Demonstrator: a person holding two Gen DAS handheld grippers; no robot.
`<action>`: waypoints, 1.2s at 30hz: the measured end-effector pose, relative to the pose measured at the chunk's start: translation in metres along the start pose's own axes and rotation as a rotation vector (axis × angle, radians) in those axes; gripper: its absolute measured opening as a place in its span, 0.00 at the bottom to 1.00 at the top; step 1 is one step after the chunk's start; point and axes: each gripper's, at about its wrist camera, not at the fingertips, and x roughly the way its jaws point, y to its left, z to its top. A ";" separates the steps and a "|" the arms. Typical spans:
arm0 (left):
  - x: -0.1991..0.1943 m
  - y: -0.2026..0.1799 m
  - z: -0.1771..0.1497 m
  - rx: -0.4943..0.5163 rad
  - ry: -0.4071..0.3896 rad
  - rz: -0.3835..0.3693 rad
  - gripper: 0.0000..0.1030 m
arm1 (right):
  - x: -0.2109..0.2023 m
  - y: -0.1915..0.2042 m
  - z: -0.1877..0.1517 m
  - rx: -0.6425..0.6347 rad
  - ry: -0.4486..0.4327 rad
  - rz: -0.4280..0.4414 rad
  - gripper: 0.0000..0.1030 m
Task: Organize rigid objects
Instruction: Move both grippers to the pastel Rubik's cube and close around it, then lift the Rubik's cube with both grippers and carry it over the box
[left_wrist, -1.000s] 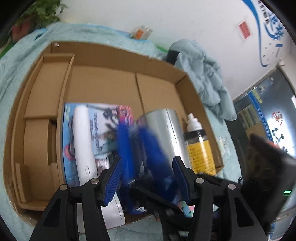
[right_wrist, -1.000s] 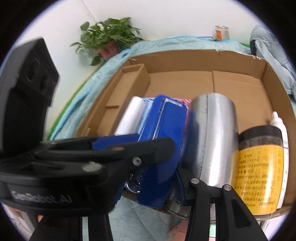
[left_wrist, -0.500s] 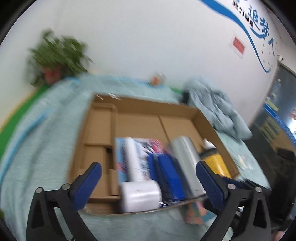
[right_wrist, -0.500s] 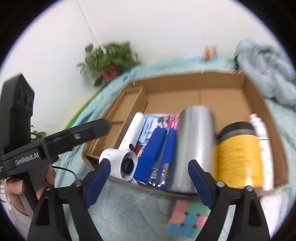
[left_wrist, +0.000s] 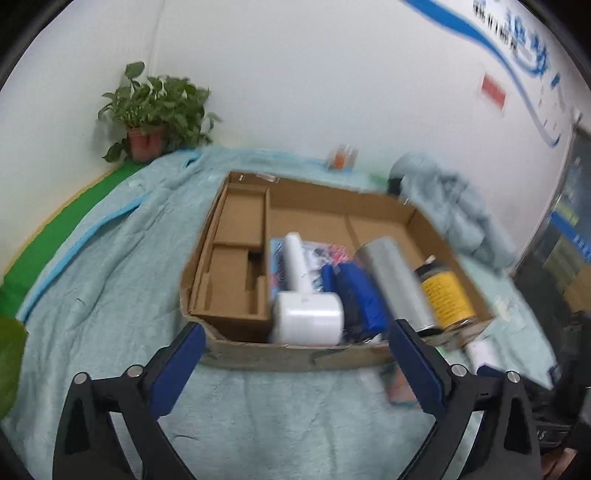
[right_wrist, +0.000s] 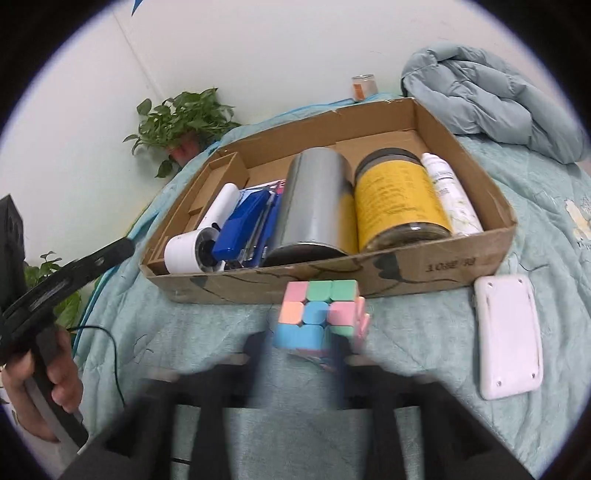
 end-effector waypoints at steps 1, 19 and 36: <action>-0.001 -0.001 -0.002 -0.001 0.001 -0.011 0.99 | -0.002 -0.001 -0.003 0.006 -0.021 0.014 0.99; -0.011 0.027 -0.070 -0.154 0.195 -0.018 0.99 | 0.056 0.009 -0.016 -0.051 0.116 -0.066 0.58; 0.031 -0.011 -0.133 -0.230 0.505 -0.312 0.93 | 0.000 0.041 -0.109 -0.182 0.259 0.299 0.66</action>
